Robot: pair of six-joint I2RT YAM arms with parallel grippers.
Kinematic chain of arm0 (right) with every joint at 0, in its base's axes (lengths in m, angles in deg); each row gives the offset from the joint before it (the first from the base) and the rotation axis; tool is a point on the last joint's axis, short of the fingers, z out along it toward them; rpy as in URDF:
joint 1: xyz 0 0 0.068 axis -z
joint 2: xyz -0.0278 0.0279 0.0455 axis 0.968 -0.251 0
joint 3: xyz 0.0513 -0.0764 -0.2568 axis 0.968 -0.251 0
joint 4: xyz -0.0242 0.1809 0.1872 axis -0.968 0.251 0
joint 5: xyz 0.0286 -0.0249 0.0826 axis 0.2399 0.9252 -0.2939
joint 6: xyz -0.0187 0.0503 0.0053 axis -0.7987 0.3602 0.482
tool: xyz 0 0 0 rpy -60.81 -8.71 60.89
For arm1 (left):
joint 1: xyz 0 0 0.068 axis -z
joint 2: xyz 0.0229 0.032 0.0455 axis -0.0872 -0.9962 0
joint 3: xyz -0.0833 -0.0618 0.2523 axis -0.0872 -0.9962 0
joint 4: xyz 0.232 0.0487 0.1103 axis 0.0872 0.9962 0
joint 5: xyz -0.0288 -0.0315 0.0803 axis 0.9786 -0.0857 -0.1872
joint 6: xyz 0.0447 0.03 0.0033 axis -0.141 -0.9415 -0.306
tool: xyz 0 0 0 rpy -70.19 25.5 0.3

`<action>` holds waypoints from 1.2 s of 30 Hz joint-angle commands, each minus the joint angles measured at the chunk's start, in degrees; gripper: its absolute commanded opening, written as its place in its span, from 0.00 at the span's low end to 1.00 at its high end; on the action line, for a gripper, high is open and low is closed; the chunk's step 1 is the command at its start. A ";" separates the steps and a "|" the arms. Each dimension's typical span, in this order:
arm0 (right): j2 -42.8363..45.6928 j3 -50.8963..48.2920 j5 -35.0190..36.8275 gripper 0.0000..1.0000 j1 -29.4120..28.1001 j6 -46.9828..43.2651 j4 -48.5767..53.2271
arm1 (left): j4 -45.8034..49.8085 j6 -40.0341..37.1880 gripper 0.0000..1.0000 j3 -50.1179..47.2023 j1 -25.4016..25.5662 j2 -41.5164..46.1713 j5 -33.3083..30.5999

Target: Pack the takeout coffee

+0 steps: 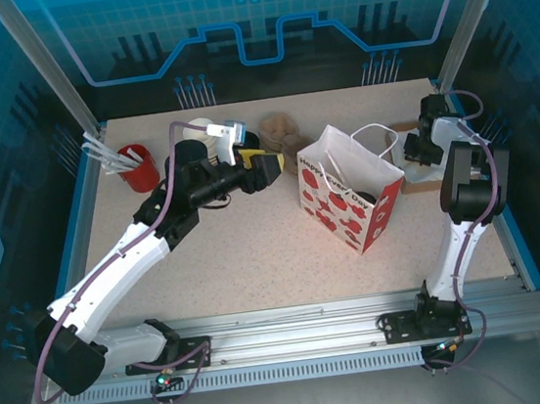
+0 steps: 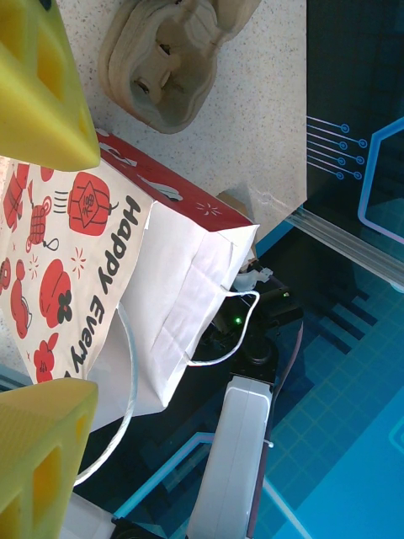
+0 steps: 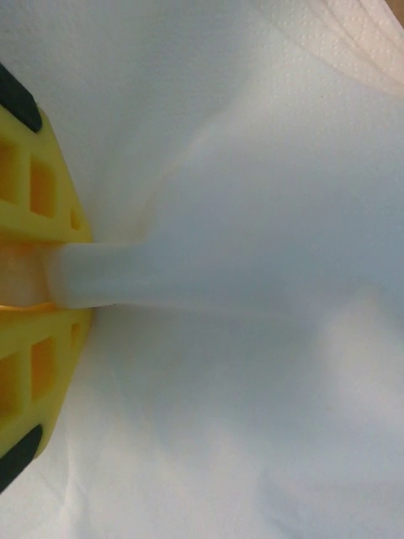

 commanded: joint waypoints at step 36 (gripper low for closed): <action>7.36 -2.07 -2.02 0.24 0.70 0.41 -0.81 | -0.48 -0.34 0.68 -0.95 -0.14 -0.41 1.72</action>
